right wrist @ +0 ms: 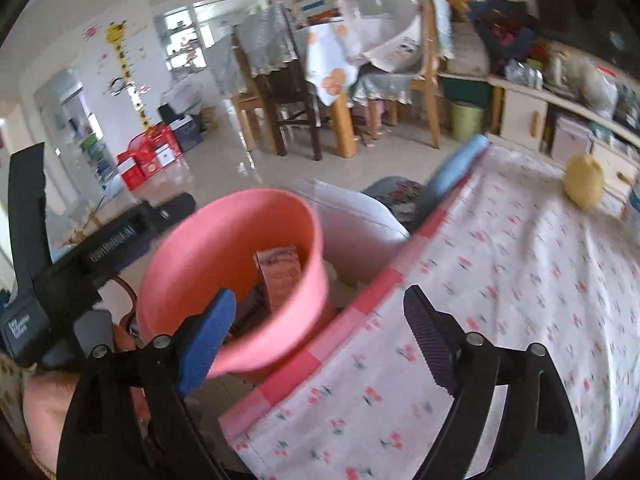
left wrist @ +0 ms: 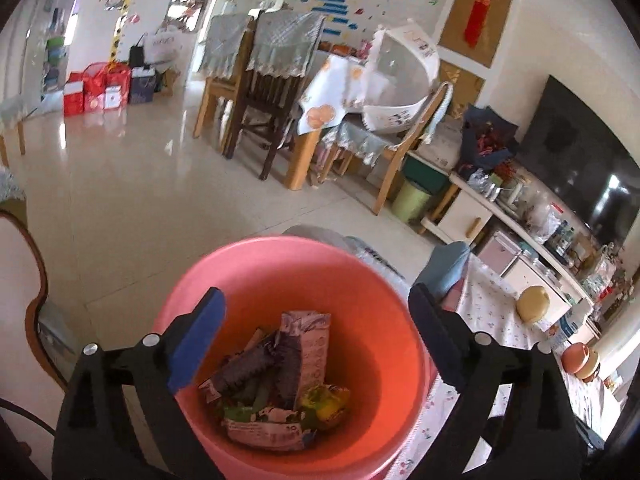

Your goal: Collect trash

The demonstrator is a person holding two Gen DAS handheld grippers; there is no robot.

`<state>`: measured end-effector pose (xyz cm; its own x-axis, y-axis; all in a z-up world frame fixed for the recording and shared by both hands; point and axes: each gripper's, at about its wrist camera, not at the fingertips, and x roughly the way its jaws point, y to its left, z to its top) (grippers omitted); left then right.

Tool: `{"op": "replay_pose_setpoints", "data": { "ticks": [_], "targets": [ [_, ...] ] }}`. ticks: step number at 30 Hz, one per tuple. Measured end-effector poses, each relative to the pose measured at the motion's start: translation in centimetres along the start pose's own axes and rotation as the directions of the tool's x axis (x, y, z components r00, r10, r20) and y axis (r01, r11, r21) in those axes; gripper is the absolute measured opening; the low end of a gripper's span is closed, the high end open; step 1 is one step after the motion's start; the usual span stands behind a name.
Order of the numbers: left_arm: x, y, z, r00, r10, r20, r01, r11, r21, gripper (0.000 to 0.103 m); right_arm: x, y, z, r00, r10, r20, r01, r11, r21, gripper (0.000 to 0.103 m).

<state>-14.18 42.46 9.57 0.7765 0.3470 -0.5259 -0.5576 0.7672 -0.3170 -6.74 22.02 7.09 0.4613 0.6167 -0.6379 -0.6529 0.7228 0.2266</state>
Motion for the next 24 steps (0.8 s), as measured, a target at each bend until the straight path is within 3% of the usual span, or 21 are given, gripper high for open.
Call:
{"op": "replay_pose_setpoints", "data": {
  "ticks": [10,24],
  "targets": [
    [-1.2,-3.7,-1.0,0.995,-0.091,0.038,0.087,0.992,0.095,0.099,-3.6,-4.3,-3.3,0.996,-0.087,0.0,0.087,0.993,0.075,0.086],
    [-3.0,-9.6,-3.9,0.983,-0.184,0.024,0.172,0.954,0.245,0.099,-8.4,-6.9,-6.5,0.977,-0.212,0.028,0.209,0.974,0.083,0.086]
  ]
}}
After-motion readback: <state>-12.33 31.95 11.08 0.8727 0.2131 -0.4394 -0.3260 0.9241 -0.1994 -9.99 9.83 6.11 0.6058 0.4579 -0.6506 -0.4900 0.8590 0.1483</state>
